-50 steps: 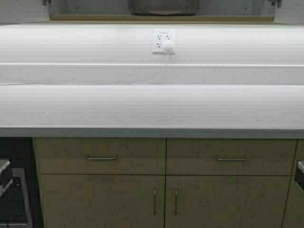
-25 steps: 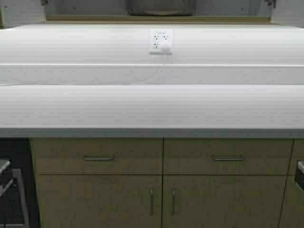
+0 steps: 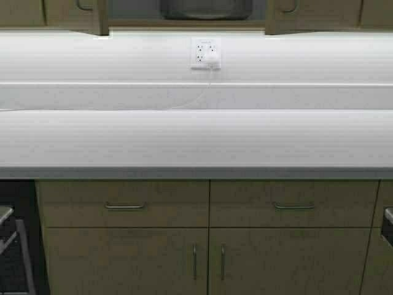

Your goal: Open the cabinet, put the pot inside, then close it

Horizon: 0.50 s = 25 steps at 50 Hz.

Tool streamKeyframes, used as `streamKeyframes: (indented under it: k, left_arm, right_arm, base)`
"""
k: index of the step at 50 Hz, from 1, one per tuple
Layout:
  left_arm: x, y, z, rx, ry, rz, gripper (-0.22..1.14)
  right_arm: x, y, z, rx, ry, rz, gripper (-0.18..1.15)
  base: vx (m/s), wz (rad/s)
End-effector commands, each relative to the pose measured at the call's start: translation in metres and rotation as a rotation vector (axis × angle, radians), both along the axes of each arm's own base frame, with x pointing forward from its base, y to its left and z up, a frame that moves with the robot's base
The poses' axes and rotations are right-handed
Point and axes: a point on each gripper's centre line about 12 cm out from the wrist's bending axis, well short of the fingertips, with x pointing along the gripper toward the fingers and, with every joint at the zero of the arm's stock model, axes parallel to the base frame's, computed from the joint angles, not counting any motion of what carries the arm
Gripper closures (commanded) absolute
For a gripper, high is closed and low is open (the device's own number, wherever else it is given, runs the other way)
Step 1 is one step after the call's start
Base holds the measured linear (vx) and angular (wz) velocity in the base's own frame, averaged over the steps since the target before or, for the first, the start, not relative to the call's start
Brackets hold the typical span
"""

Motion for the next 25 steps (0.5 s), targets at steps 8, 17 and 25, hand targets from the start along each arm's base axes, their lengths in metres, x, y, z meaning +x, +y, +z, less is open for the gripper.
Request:
streamKeyframes:
  k: [8, 17, 25]
  left_arm:
    - [0.017, -0.052, 0.018, 0.072, -0.027, -0.164, 0.88]
    - [0.041, -0.093, 0.022, 0.071, -0.028, -0.262, 0.88]
    - [0.062, -0.124, 0.026, 0.063, -0.028, -0.329, 0.88]
  right_arm:
    - [-0.029, 0.036, -0.01, 0.031, 0.016, 0.113, 0.9]
    - [-0.047, 0.039, -0.014, 0.048, 0.018, 0.134, 0.9]
    - [-0.06, 0.035, -0.014, 0.054, 0.008, 0.134, 0.9]
  base:
    - [0.07, 0.0]
    - [0.12, 0.0]
    - [0.15, -0.01]
